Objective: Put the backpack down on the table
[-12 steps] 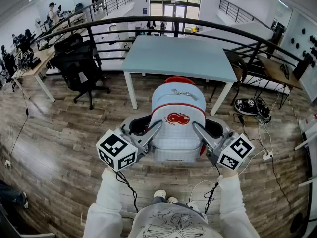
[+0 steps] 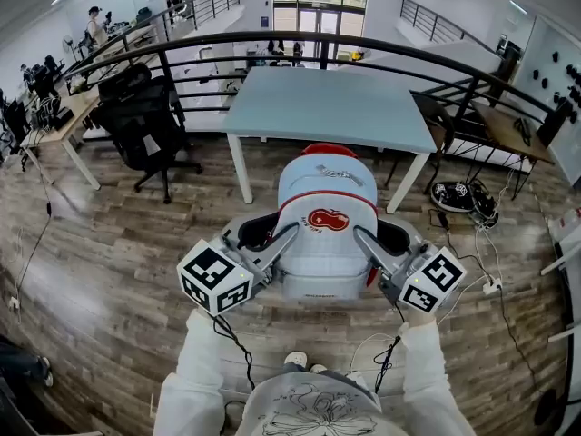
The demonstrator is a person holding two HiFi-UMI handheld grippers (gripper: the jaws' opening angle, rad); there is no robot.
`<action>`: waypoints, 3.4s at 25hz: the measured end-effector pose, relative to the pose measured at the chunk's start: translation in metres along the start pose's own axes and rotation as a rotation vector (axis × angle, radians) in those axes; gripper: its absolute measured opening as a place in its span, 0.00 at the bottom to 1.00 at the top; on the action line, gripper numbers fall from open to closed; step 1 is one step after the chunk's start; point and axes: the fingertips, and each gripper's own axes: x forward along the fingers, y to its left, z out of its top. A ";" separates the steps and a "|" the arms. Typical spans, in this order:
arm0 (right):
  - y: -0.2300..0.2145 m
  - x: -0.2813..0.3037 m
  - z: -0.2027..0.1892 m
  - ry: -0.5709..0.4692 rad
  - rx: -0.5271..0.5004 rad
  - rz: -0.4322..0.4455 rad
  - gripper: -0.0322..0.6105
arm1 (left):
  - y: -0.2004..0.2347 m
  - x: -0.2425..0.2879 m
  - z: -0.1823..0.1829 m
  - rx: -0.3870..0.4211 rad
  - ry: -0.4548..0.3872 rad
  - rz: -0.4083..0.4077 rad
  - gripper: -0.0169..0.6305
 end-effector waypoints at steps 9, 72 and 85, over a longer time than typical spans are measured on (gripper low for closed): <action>-0.010 0.010 -0.013 0.005 0.017 -0.034 0.22 | 0.016 0.008 -0.011 -0.009 0.012 -0.017 0.20; -0.481 0.270 -0.047 0.021 0.028 0.004 0.22 | 0.406 0.373 -0.014 -0.040 0.044 0.021 0.20; -0.599 0.364 -0.049 0.019 0.027 -0.037 0.22 | 0.536 0.460 -0.005 -0.031 0.053 -0.027 0.20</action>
